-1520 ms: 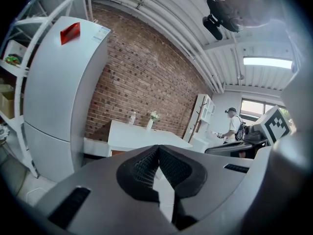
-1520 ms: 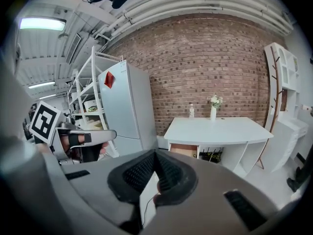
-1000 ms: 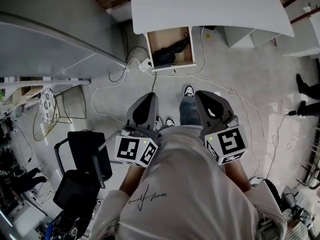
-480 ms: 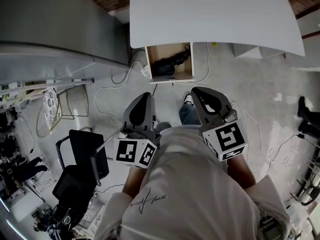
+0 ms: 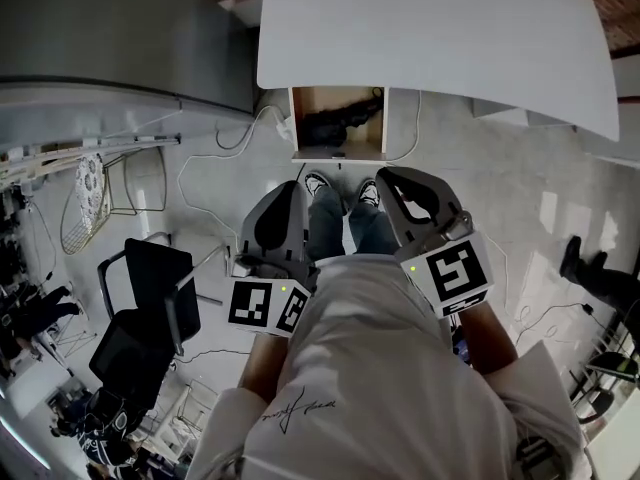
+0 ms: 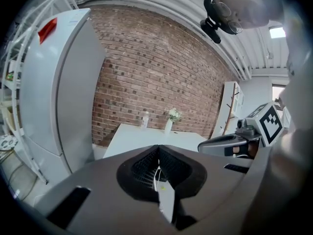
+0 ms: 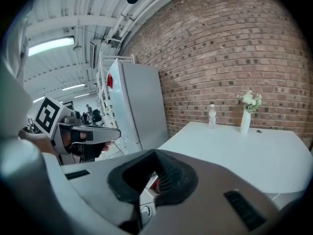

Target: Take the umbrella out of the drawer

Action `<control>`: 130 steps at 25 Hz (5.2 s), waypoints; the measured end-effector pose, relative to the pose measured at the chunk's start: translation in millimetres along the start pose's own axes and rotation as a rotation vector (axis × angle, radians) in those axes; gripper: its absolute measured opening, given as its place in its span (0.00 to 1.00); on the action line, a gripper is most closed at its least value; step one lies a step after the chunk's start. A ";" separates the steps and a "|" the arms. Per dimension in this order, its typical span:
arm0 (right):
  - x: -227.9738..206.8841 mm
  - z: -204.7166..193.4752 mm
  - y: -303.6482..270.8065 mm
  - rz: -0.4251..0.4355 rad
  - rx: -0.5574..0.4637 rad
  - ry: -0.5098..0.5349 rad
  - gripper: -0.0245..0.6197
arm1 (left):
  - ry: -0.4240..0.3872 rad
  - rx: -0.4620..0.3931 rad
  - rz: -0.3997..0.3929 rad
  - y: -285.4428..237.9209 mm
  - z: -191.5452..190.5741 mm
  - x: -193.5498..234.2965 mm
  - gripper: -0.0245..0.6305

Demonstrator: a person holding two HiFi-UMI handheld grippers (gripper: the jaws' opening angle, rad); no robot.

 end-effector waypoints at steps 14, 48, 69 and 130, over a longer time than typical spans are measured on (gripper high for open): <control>-15.0 -1.2 -55.3 0.053 0.047 0.082 0.05 | 0.044 0.013 0.071 -24.2 -6.3 43.0 0.06; -7.8 -93.0 -184.2 0.080 0.244 0.119 0.05 | 0.167 0.114 0.102 -89.8 -56.6 137.7 0.06; 1.2 -169.1 -223.0 0.130 0.321 0.181 0.05 | 0.183 0.183 0.097 -101.2 -128.1 155.0 0.06; -16.3 -370.1 -372.5 0.440 0.752 1.115 0.32 | 0.288 0.244 0.145 -128.3 -196.3 217.9 0.06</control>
Point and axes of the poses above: the fingertips, and each gripper's own axes: y backward along the fingers, x to its left, z out of its top, the point moved 2 cm from there along y, backward along the fingers, and after that the axes turned 13 degrees about y, right-handed, at the moved point
